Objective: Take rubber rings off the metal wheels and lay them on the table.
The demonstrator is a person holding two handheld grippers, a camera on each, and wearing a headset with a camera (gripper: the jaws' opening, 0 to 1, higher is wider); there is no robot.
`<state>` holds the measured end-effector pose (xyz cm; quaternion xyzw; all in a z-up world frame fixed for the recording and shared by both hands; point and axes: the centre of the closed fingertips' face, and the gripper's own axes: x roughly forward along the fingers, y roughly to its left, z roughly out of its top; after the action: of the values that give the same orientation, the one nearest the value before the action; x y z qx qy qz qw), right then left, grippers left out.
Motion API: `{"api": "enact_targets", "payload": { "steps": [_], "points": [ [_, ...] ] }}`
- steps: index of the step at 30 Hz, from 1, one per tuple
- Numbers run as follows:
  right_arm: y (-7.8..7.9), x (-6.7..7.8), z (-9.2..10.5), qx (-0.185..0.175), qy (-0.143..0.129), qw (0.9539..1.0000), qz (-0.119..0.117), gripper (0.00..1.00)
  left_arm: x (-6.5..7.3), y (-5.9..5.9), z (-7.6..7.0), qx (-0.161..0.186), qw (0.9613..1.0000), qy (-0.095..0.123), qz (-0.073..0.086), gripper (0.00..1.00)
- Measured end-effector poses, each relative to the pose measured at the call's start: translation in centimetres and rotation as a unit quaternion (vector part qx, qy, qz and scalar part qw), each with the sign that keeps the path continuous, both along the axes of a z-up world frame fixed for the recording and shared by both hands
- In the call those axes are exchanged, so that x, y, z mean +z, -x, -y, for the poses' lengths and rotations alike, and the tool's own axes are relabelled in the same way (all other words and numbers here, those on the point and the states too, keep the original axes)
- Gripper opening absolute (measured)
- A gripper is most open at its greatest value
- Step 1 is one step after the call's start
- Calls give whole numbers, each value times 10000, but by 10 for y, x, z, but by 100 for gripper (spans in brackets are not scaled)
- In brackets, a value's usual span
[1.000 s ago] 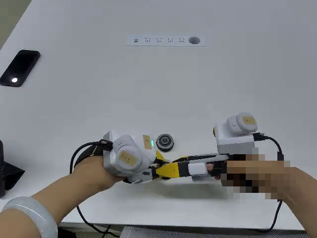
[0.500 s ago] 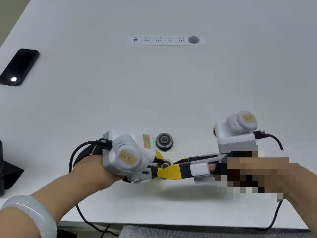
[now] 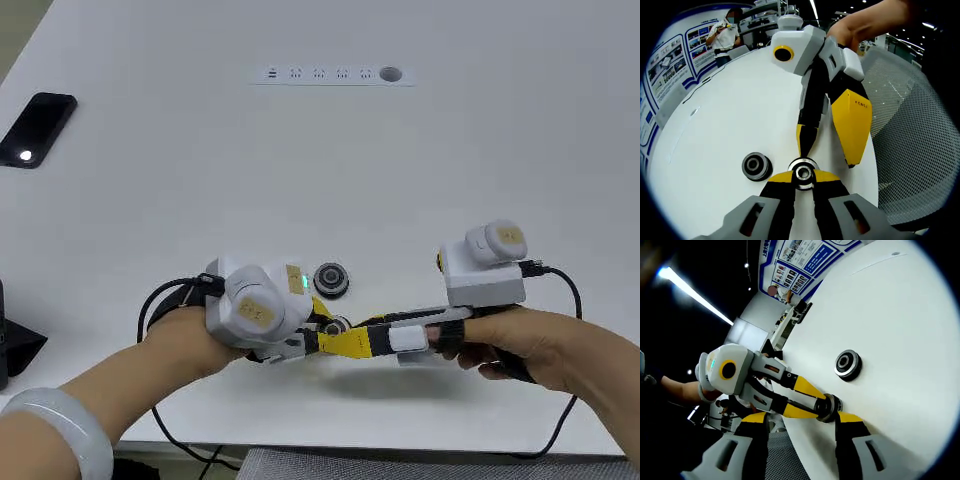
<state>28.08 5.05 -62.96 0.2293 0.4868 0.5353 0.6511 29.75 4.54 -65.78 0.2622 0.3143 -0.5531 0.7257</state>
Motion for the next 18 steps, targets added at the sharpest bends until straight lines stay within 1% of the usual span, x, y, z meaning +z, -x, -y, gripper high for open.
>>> {"api": "enact_targets", "payload": {
  "steps": [7,9,10,11,18],
  "points": [
    [-5,-6,4,-107,127,9999,-7,42,0,0,0,-4,10000,6,-2,13],
    [-8,-9,5,-141,187,9997,-3,37,0,0,0,0,10000,11,-3,13],
    [-10,-13,7,-186,267,9995,-5,34,0,0,0,0,10000,9,0,13],
    [-11,-15,7,-203,292,9994,-12,31,0,-1,0,1,10000,10,-1,13],
    [-18,-26,13,-370,521,9980,-28,15,0,-1,0,-8,10000,-4,4,13]
  ]
}}
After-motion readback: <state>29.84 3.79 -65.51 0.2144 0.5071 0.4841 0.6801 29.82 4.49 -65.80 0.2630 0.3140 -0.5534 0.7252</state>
